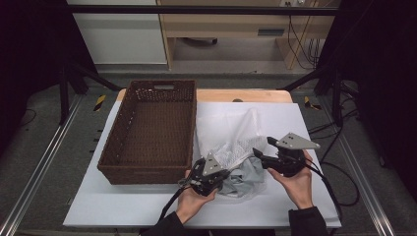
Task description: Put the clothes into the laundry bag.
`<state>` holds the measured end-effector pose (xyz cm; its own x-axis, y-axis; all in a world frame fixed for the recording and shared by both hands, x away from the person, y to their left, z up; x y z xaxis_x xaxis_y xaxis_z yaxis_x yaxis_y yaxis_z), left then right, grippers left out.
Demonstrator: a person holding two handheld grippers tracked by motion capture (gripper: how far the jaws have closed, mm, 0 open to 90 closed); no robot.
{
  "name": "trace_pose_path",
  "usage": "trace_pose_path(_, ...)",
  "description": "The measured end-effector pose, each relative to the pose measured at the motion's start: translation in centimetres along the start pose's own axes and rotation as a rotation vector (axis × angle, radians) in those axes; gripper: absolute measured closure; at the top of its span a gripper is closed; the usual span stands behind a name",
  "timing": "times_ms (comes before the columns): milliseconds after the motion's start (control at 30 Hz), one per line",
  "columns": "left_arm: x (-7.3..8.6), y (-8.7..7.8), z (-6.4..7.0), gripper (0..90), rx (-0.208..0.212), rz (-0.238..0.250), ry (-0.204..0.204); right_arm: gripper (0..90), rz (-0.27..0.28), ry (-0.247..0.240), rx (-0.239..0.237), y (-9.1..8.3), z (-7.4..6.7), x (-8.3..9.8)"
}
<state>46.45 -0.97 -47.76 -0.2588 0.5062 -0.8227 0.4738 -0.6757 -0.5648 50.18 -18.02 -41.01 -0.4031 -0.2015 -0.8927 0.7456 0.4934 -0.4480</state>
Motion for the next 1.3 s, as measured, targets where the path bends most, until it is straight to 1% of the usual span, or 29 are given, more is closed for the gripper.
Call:
trace_pose_path(67, 0.0, 0.0, 0.0, 88.7, 0.000, 0.001, 0.000, 28.6, -0.042, 0.018, 0.011, 1.2, -0.1, 0.8)
trace_pose_path(133, 0.1, 0.0, -0.1, 88.7, 0.002, 0.001, -0.002, 25.8, -0.083, 0.011, 0.030, 2.3, -0.2, 2.4)
trace_pose_path(167, 0.1, 0.0, -0.1, 88.7, 0.003, 0.001, -0.004, 25.0, -0.105, 0.017, 0.035, 2.8, -0.3, 3.2)
trace_pose_path(233, 0.1, 0.0, 0.0, 88.7, 0.001, -0.001, 0.001, 24.6, -0.138, 0.046, 0.035, 3.4, -0.2, 5.0)
trace_pose_path(267, 0.1, 0.0, 0.0, 88.7, 0.002, 0.000, 0.002, 24.6, -0.141, 0.053, 0.039, 3.7, 0.0, 5.7)
trace_pose_path(333, 0.1, 0.1, 0.0, 88.6, 0.002, -0.002, 0.005, 24.4, -0.150, 0.107, 0.023, 3.9, 0.3, 7.1)
trace_pose_path(367, 0.1, 0.1, 0.0, 88.7, 0.002, -0.002, 0.005, 24.4, -0.150, 0.107, 0.023, 3.9, 0.3, 7.1)
trace_pose_path(400, 0.2, 0.2, -0.1, 88.7, 0.003, -0.005, 0.004, 25.6, -0.154, 0.172, -0.001, 4.0, 0.5, 8.2)
trace_pose_path(467, 0.3, 0.3, -0.1, 88.7, 0.002, -0.007, 0.000, 26.7, -0.160, 0.216, -0.030, 4.3, 0.6, 9.0)
trace_pose_path(500, 0.3, 0.3, -0.1, 88.7, 0.001, -0.008, -0.001, 32.0, -0.165, 0.237, -0.042, 4.4, 0.5, 9.3)
trace_pose_path(533, 0.4, 0.3, -0.2, 88.7, 0.000, -0.009, -0.001, 42.1, -0.182, 0.264, -0.078, 4.4, 0.3, 9.7)
trace_pose_path(567, 0.4, 0.3, -0.2, 88.6, 0.000, -0.009, -0.001, 42.1, -0.182, 0.264, -0.078, 4.4, 0.3, 9.7)
trace_pose_path(600, 0.4, 0.3, -0.2, 88.6, 0.000, -0.008, -0.002, 58.1, -0.185, 0.278, -0.106, 4.2, 0.1, 9.5)
trace_pose_path(633, 0.4, 0.3, -0.2, 88.6, 0.000, -0.008, -0.002, 58.1, -0.185, 0.278, -0.106, 4.2, 0.1, 9.5)
trace_pose_path(667, 0.3, 0.2, -0.3, 88.6, -0.004, -0.004, -0.001, 73.9, -0.190, 0.243, -0.090, 3.4, 0.0, 9.0)
trace_pose_path(700, 0.3, 0.2, -0.3, 88.6, -0.003, -0.004, -0.002, 76.0, -0.173, 0.232, -0.088, 3.1, 0.1, 8.7)
trace_pose_path(767, 0.3, 0.1, -0.4, 88.6, -0.005, 0.002, -0.003, 78.2, -0.145, 0.243, -0.094, 2.2, 0.2, 8.0)
trace_pose_path(867, 0.1, 0.0, -0.5, 88.6, -0.008, 0.012, -0.002, 79.6, -0.082, 0.230, -0.120, 0.7, 0.3, 6.4)
trace_pose_path(933, 0.1, 0.0, -0.6, 88.6, -0.012, 0.011, -0.005, 80.0, -0.060, 0.151, -0.104, -0.2, -0.2, 5.2)
trace_pose_path(967, 0.1, 0.0, -0.6, 88.6, -0.012, 0.011, -0.005, 80.0, -0.060, 0.151, -0.104, -0.2, -0.2, 5.2)
trace_pose_path(1000, -0.1, -0.2, -0.8, 88.6, -0.011, 0.021, -0.021, 80.2, -0.042, 0.098, -0.118, -0.7, -1.3, 4.0)
trace_pose_path(1033, -0.2, -0.4, -0.9, 88.6, -0.006, 0.026, -0.031, 80.3, -0.035, 0.074, -0.124, -0.8, -1.9, 3.5)
trace_pose_path(1067, -0.4, -0.7, -1.1, 88.7, -0.008, 0.037, -0.042, 80.5, -0.027, 0.056, -0.133, -0.8, -2.6, 3.1)
trace_pose_path(1100, -0.4, -0.7, -1.1, 88.6, -0.008, 0.037, -0.042, 80.5, -0.024, 0.045, -0.149, -0.8, -3.2, 2.8)
trace_pose_path(1133, -0.9, -1.3, -1.6, 88.7, -0.009, 0.057, -0.062, 80.6, -0.017, 0.036, -0.172, -0.6, -3.9, 2.6)
trace_pose_path(1167, -0.9, -1.3, -1.6, 88.7, -0.009, 0.057, -0.062, 80.6, -0.017, 0.036, -0.172, -0.6, -3.9, 2.6)
trace_pose_path(1200, -1.5, -2.2, -2.1, 88.8, -0.009, 0.091, -0.083, 80.6, -0.030, 0.024, -0.209, 0.2, -5.4, 2.9)
trace_pose_path(1233, -1.9, -2.6, -2.2, 88.8, -0.012, 0.102, -0.086, 80.7, -0.039, 0.020, -0.221, 0.8, -6.0, 3.2)
trace_pose_path(1300, -2.5, -3.3, -2.3, 88.9, -0.017, 0.123, -0.081, 80.7, -0.074, 0.004, -0.216, 2.2, -6.7, 4.1)
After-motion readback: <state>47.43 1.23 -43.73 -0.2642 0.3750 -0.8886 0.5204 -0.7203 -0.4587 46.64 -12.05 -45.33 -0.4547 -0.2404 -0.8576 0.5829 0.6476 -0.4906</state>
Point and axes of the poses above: each handheld gripper's, and its own axes: y roughly forward along the jaws, x roughly out of its underside, z roughly to its right, the point moved 7 cm from there along y, roughly forward along the jaws, and after that the axes turned 7 degrees about y, right-handed, at the moved point
